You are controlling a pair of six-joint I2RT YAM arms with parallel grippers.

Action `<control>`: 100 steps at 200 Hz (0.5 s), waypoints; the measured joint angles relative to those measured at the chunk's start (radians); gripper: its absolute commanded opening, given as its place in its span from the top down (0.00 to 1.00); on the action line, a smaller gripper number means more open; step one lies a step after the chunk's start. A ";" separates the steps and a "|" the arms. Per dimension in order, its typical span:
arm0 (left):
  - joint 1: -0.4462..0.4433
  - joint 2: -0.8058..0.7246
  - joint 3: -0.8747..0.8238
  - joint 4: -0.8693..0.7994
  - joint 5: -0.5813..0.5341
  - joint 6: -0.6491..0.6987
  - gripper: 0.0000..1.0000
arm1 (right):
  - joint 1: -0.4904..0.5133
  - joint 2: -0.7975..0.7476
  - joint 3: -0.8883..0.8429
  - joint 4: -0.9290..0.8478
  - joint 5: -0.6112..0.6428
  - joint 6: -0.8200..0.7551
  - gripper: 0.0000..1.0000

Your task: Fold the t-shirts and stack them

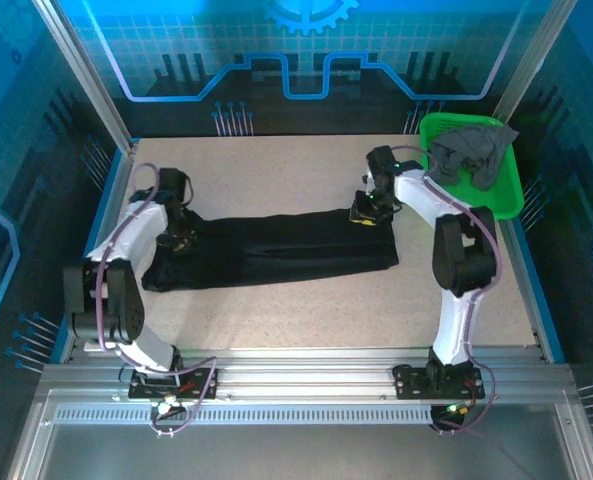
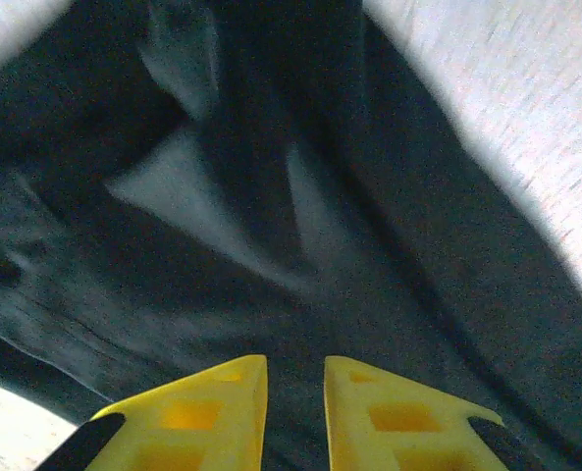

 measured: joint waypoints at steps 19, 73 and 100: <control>-0.022 0.112 0.001 0.020 0.032 -0.061 0.78 | 0.003 0.099 0.088 -0.063 0.051 -0.015 0.74; -0.029 0.394 0.260 -0.048 0.097 -0.129 0.79 | 0.024 0.167 0.112 -0.203 0.152 -0.021 0.72; -0.068 0.546 0.498 -0.073 0.099 -0.130 0.77 | 0.042 0.065 -0.058 -0.214 0.169 0.040 0.73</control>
